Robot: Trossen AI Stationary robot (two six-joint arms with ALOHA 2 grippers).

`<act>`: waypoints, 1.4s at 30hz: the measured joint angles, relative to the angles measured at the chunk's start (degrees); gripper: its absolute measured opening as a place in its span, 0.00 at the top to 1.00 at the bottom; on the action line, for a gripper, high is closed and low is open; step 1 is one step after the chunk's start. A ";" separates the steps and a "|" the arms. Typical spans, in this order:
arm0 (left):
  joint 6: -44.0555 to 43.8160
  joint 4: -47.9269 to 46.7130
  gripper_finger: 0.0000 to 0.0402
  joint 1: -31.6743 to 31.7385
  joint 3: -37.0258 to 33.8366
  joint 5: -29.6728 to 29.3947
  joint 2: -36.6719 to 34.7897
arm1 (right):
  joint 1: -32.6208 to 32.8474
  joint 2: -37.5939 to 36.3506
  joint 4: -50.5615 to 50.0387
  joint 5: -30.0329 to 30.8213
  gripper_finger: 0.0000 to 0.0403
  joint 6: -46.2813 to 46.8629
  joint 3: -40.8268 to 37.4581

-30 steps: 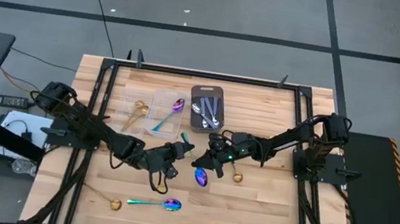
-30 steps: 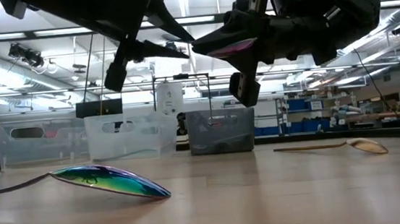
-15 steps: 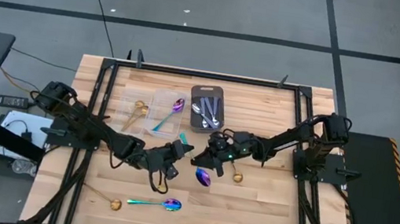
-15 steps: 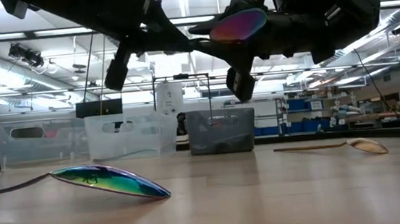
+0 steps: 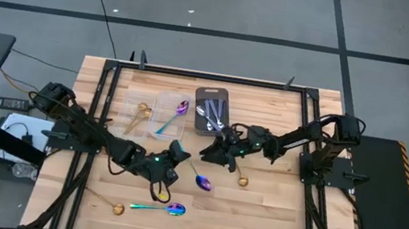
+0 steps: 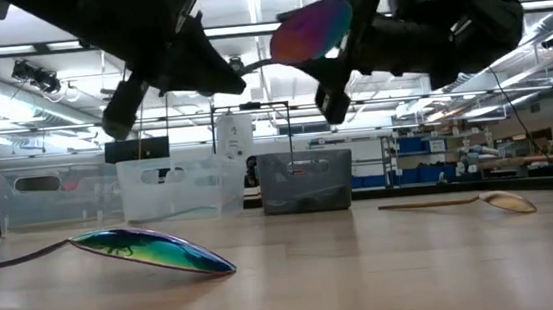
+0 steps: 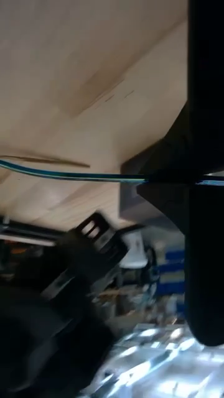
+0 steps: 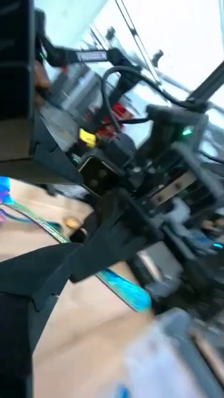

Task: Sort silverware by color (type)
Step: Put the blue spoon into the right transparent bin

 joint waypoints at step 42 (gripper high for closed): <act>-63.39 -27.68 0.97 30.22 0.00 22.72 -16.51 | 8.99 -6.57 1.87 35.20 0.58 -24.33 -8.99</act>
